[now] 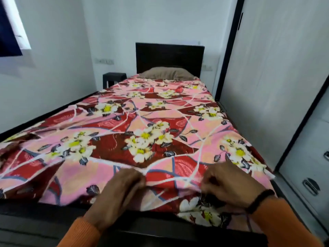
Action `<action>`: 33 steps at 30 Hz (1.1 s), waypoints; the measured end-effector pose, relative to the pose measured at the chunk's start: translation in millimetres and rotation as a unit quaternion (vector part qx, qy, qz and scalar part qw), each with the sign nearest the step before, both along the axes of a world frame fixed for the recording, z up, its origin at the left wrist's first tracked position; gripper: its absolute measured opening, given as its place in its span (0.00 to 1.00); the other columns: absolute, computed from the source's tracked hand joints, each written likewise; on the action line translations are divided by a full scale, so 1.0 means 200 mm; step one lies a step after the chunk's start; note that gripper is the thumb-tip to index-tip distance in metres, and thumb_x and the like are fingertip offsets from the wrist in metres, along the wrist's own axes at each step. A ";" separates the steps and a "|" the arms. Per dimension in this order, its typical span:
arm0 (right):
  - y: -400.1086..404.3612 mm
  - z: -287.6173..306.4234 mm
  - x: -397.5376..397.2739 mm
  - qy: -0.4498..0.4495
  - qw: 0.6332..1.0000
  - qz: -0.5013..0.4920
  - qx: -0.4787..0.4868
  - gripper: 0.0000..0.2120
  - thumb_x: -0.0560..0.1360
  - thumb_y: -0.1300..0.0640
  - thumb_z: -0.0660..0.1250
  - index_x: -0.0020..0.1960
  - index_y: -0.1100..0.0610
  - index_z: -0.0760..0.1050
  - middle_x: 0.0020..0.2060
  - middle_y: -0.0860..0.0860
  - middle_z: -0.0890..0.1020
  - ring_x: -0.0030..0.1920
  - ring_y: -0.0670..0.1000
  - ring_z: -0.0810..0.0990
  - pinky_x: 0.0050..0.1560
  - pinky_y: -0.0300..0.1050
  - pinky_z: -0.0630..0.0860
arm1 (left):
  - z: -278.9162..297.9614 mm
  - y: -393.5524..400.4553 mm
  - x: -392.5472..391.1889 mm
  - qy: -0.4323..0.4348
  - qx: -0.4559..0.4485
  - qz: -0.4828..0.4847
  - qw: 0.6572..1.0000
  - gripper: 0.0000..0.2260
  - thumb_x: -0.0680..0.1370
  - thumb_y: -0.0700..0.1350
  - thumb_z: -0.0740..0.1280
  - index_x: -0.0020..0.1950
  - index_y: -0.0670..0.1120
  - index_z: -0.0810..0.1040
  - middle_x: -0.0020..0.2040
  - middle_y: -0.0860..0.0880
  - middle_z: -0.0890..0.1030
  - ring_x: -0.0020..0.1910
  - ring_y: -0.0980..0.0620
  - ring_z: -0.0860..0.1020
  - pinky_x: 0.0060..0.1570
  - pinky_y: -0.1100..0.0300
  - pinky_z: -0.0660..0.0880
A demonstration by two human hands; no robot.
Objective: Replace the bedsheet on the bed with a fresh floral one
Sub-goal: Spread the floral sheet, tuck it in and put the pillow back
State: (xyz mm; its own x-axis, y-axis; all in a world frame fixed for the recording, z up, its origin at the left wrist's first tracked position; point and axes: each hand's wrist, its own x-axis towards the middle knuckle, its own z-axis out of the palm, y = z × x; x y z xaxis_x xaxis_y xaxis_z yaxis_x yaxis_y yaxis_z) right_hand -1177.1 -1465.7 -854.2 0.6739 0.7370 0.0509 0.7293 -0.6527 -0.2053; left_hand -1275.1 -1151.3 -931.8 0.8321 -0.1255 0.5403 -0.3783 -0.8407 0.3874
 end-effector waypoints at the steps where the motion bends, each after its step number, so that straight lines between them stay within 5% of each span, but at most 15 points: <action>1: 0.01 0.01 -0.06 0.048 0.997 0.019 -0.056 0.07 0.77 0.47 0.71 0.47 0.49 0.85 0.42 0.43 0.85 0.43 0.43 0.81 0.48 0.38 0.78 | 0.00 0.03 -0.02 0.019 0.014 -0.015 1.000 0.11 0.85 0.58 0.58 0.50 0.56 0.75 0.49 0.62 0.75 0.50 0.61 0.75 0.49 0.60 0.74; 4: 0.10 -0.08 -0.18 0.070 0.994 0.019 -0.080 0.09 0.76 0.47 0.68 0.46 0.51 0.82 0.45 0.46 0.85 0.47 0.45 0.81 0.51 0.42 0.78 | 0.02 0.09 -0.01 0.049 0.062 -0.034 0.996 0.13 0.85 0.61 0.57 0.51 0.57 0.77 0.49 0.63 0.76 0.50 0.63 0.75 0.49 0.60 0.75; 7: 0.21 -0.06 -0.14 -0.011 0.997 -0.054 0.045 0.09 0.74 0.42 0.73 0.47 0.47 0.79 0.45 0.42 0.82 0.46 0.42 0.79 0.49 0.40 0.77 | -0.03 0.07 0.02 0.032 0.146 -0.012 0.989 0.15 0.84 0.63 0.55 0.56 0.59 0.77 0.54 0.63 0.75 0.52 0.63 0.73 0.52 0.61 0.75; 9: 0.22 -0.01 -0.06 -0.049 0.989 -0.097 0.099 0.21 0.70 0.40 0.76 0.60 0.41 0.75 0.55 0.37 0.77 0.55 0.41 0.76 0.56 0.40 0.75 | -0.07 0.06 0.01 -0.005 0.106 0.049 0.993 0.15 0.82 0.65 0.59 0.60 0.58 0.77 0.58 0.62 0.74 0.55 0.62 0.72 0.54 0.63 0.74; 11: 0.16 -0.01 0.03 -0.105 0.983 -0.150 0.026 0.35 0.68 0.39 0.77 0.71 0.39 0.66 0.64 0.40 0.71 0.65 0.46 0.69 0.65 0.47 0.71 | -0.08 0.06 0.00 -0.028 0.052 0.098 0.993 0.20 0.79 0.68 0.62 0.64 0.58 0.76 0.62 0.60 0.74 0.59 0.60 0.72 0.57 0.62 0.73; 13: 0.03 -0.07 0.08 -0.100 0.972 -0.211 -0.010 0.39 0.68 0.41 0.78 0.74 0.41 0.64 0.67 0.43 0.68 0.68 0.48 0.65 0.69 0.49 0.69 | -0.05 0.00 0.04 -0.032 0.043 0.104 0.993 0.24 0.77 0.71 0.62 0.66 0.60 0.75 0.65 0.59 0.74 0.63 0.57 0.71 0.60 0.58 0.72; 17: -0.20 -0.22 0.06 -0.042 0.971 -0.206 0.115 0.39 0.68 0.51 0.81 0.74 0.42 0.68 0.73 0.43 0.68 0.71 0.42 0.65 0.71 0.37 0.62 | 0.00 -0.33 0.21 -0.038 0.073 0.011 0.997 0.25 0.79 0.71 0.60 0.70 0.60 0.74 0.67 0.60 0.72 0.67 0.57 0.67 0.64 0.56 0.71; 21: -0.37 -0.16 0.10 0.070 0.953 -0.179 0.235 0.29 0.66 0.52 0.82 0.66 0.43 0.79 0.63 0.39 0.80 0.61 0.36 0.78 0.62 0.36 0.77 | 0.03 -0.70 0.41 -0.041 0.069 -0.015 0.997 0.24 0.80 0.68 0.61 0.71 0.58 0.74 0.66 0.57 0.73 0.66 0.54 0.68 0.64 0.52 0.69; 26: -0.42 -0.15 0.21 -0.132 0.973 -0.135 0.131 0.07 0.73 0.47 0.76 0.48 0.47 0.80 0.47 0.42 0.80 0.50 0.45 0.76 0.54 0.47 0.77 | 0.08 -0.93 0.51 -0.063 0.097 -0.036 0.993 0.14 0.84 0.58 0.59 0.57 0.55 0.82 0.55 0.55 0.78 0.54 0.53 0.71 0.54 0.51 0.71; 29: -0.46 -0.14 0.21 -0.152 0.979 -0.107 0.087 0.08 0.79 0.45 0.66 0.43 0.46 0.72 0.42 0.41 0.73 0.46 0.45 0.70 0.46 0.44 0.71 | 0.14 -0.95 0.53 -0.034 0.051 -0.064 0.996 0.14 0.85 0.54 0.59 0.51 0.52 0.82 0.49 0.55 0.79 0.49 0.54 0.71 0.51 0.52 0.72; 33: -0.66 -0.10 0.08 -0.150 0.984 -0.071 0.071 0.10 0.80 0.45 0.67 0.43 0.44 0.69 0.39 0.38 0.71 0.41 0.42 0.70 0.40 0.39 0.69 | 0.15 -1.04 0.48 0.008 0.010 -0.160 0.987 0.10 0.83 0.50 0.62 0.49 0.49 0.81 0.47 0.50 0.80 0.48 0.50 0.75 0.49 0.52 0.73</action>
State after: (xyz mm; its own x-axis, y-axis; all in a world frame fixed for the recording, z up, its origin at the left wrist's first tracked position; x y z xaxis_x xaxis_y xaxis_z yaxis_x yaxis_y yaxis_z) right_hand -1160.8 -1597.1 -873.3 0.7087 0.6072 0.3591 0.6743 -0.7327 -0.0921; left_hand -1178.8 -1359.5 -902.2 0.7570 -0.3937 0.5215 -0.6191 -0.6874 0.3797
